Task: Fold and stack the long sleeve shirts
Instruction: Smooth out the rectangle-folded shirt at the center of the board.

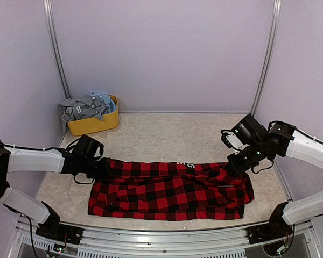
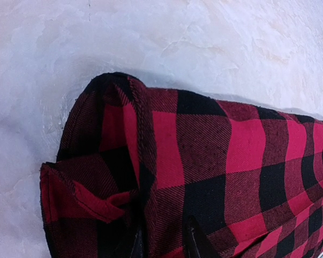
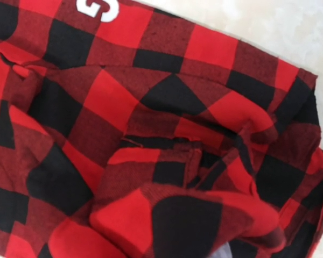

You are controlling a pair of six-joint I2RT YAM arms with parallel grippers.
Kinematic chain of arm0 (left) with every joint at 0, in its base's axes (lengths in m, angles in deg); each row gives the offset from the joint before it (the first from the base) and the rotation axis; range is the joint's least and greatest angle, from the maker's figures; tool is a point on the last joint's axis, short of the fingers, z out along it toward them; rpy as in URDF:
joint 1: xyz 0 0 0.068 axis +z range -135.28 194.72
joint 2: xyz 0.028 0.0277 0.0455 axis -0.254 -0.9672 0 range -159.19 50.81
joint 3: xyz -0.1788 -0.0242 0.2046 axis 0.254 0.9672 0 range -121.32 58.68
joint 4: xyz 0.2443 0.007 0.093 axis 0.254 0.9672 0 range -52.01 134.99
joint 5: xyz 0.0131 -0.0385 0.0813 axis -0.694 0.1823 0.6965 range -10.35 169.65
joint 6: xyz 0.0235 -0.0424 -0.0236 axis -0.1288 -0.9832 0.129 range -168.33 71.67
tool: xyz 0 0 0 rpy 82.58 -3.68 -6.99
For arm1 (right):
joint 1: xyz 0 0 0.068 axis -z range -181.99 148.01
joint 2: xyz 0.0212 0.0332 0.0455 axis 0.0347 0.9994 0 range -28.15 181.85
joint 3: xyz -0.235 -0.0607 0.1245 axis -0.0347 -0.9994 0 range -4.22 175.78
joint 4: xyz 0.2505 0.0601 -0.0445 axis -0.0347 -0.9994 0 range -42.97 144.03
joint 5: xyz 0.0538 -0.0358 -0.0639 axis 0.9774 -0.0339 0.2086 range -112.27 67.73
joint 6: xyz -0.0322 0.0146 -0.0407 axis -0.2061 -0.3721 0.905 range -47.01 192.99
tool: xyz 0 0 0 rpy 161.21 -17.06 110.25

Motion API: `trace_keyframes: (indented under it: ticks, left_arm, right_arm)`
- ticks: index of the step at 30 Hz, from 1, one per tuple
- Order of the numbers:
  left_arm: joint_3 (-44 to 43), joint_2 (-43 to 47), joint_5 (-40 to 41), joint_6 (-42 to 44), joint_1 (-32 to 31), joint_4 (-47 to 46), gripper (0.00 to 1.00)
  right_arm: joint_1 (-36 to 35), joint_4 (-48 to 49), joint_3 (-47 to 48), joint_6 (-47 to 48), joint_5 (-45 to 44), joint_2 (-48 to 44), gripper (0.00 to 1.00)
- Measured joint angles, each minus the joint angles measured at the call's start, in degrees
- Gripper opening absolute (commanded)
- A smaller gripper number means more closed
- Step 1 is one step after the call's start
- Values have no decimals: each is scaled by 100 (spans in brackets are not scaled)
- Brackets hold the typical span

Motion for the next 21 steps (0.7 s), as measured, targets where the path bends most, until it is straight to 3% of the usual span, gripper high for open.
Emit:
trace_keyframes:
  ticks: [7, 13, 21]
  left_arm:
    - [2, -155, -103, 114, 24, -166, 0]
    - [2, -33, -201, 170, 22, -98, 0]
    - [-7, 892, -328, 170, -63, 435, 0]
  right_arm:
    - [0, -4, 0, 0, -4, 0, 0]
    - [0, -98, 92, -2, -35, -2, 0]
    - [0, -350, 339, -2, -166, -4, 0]
